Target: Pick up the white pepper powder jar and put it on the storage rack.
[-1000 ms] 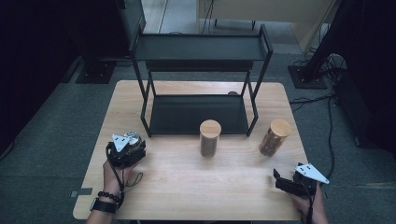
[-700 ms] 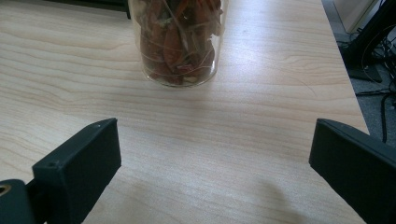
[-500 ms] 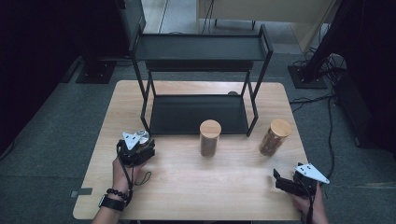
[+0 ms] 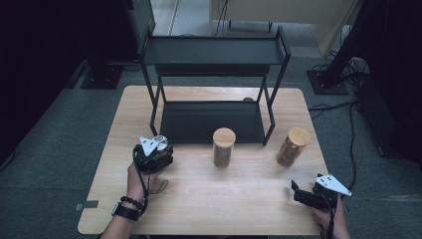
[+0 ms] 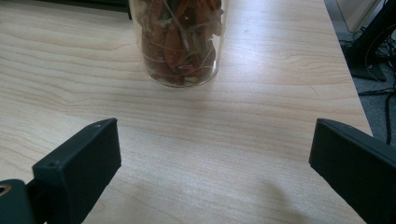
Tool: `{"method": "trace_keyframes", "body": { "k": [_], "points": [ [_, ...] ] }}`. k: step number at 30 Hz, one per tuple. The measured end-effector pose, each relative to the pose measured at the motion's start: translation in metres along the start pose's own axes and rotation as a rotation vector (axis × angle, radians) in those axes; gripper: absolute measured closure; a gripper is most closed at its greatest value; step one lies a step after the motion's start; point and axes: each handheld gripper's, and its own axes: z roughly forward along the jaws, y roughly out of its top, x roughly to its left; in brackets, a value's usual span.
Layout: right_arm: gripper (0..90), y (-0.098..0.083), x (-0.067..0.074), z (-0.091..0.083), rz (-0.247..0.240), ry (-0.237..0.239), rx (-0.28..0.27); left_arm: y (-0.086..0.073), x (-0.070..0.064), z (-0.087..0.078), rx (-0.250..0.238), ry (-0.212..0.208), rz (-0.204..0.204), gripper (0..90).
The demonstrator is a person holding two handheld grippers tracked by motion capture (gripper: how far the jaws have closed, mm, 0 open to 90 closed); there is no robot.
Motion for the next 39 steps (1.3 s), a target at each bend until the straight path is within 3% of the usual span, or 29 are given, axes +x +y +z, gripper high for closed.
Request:
{"method": "trace_keyframes", "body": {
  "k": [22, 36, 39],
  "points": [
    [2.0, 0.0, 0.0, 0.0, -0.001, 0.006, 0.002, 0.026, -0.023, 0.019, -0.002, -0.023, 0.012, 31.4],
    [1.9, 0.0, 0.0, 0.0, -0.002, 0.011, 0.002, 0.041, -0.029, 0.036, 0.003, -0.006, 0.018, 31.4],
    [2.0, 0.0, 0.0, 0.0, -0.002, 0.011, 0.003, 0.045, -0.03, 0.042, -0.003, 0.013, 0.012, 31.4]
  ]
}}
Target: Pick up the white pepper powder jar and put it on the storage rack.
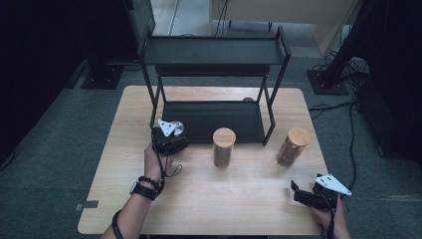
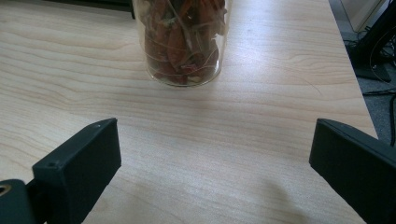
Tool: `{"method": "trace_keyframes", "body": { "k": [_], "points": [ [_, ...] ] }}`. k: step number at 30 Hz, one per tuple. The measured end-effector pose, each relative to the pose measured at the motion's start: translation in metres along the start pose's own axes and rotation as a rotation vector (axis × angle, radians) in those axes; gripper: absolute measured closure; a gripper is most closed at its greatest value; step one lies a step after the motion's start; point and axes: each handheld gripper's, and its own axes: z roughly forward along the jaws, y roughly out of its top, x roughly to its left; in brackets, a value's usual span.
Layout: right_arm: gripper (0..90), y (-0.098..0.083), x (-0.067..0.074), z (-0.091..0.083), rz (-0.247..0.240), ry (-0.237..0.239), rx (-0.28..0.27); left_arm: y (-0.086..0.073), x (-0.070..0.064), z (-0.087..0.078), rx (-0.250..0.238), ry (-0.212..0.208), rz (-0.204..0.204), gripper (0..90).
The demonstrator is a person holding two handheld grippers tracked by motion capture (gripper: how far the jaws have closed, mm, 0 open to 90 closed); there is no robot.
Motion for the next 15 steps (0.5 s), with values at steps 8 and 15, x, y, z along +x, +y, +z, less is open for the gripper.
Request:
{"method": "trace_keyframes", "body": {
  "k": [8, 15],
  "points": [
    [2.0, 0.0, 0.0, 0.0, -0.003, 0.0, 0.002, 0.007, 0.0, 0.012, 0.0, 0.025, -0.006, 31.5],
    [1.9, 0.0, 0.0, 0.0, -0.004, 0.0, 0.003, 0.012, -0.001, 0.022, -0.001, 0.037, -0.014, 31.5]
  ]
}}
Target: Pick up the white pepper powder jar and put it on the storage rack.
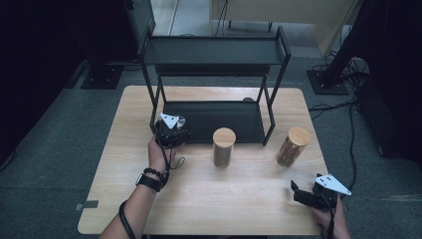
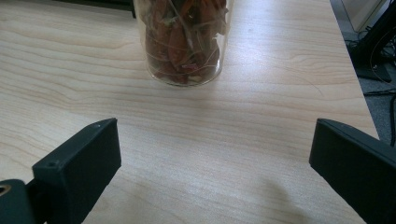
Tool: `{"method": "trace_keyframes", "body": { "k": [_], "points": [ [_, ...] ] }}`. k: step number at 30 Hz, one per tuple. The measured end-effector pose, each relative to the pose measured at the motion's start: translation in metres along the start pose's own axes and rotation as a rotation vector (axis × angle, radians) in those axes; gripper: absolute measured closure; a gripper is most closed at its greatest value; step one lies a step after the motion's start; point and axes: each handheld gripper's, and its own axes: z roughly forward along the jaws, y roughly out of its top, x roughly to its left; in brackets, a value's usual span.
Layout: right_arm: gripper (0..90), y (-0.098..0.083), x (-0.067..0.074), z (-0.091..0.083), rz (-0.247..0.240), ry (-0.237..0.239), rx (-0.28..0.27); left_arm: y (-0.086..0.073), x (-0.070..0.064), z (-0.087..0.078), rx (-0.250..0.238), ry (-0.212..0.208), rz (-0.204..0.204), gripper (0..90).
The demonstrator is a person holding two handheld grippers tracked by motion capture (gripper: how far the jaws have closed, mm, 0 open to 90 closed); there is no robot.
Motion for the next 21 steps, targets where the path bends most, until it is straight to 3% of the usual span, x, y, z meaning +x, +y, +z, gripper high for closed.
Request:
{"method": "trace_keyframes", "body": {
  "k": [8, 12, 21],
  "points": [
    [2.0, 0.0, 0.0, 0.0, 0.001, 0.001, 0.0, 0.009, 0.001, 0.012, 0.005, 0.019, 0.006, 31.6],
    [1.9, 0.0, 0.0, 0.0, 0.001, 0.003, 0.001, 0.009, 0.002, 0.02, 0.006, 0.053, 0.003, 31.6],
    [1.9, 0.0, 0.0, 0.0, -0.007, 0.002, 0.001, 0.005, 0.001, 0.018, 0.002, 0.059, -0.023, 29.0]
  ]
}}
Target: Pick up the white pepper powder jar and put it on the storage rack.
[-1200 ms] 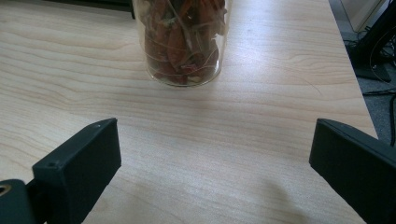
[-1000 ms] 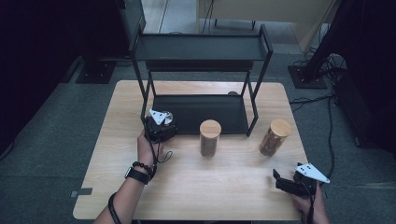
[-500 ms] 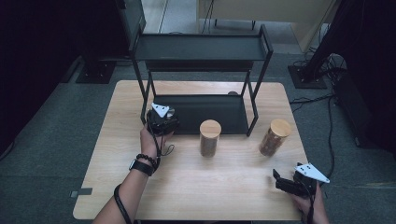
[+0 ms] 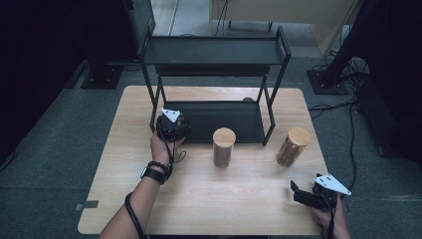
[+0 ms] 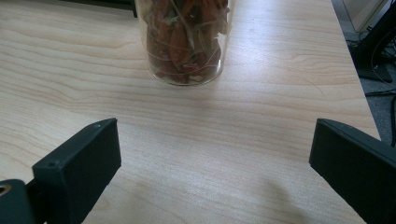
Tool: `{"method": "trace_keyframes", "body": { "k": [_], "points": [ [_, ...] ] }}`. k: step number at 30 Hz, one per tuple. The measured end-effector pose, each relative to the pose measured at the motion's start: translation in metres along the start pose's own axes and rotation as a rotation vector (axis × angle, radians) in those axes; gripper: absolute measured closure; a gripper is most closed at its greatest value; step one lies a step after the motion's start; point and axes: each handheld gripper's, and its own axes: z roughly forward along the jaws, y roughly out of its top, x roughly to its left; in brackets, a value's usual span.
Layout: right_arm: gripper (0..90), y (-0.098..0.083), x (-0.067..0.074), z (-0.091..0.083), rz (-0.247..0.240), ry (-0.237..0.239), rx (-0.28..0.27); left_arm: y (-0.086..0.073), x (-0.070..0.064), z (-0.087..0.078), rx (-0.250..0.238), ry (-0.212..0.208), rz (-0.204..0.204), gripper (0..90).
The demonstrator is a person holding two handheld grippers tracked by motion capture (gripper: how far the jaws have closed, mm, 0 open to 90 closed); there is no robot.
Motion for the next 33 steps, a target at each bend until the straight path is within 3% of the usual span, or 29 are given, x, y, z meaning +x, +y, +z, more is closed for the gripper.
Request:
{"method": "trace_keyframes", "body": {
  "k": [10, 25, 33],
  "points": [
    [2.0, 0.0, 0.0, 0.0, 0.0, -0.004, -0.002, -0.006, -0.006, -0.005, 0.004, 0.023, -0.047, 22.1],
    [1.8, 0.0, 0.001, 0.0, -0.011, -0.005, -0.003, -0.02, -0.006, -0.016, -0.017, 0.008, -0.054, 21.5],
    [1.8, 0.0, 0.001, 0.0, -0.013, -0.008, -0.002, -0.034, -0.002, -0.019, 0.0, -0.01, -0.05, 21.4]
  ]
}}
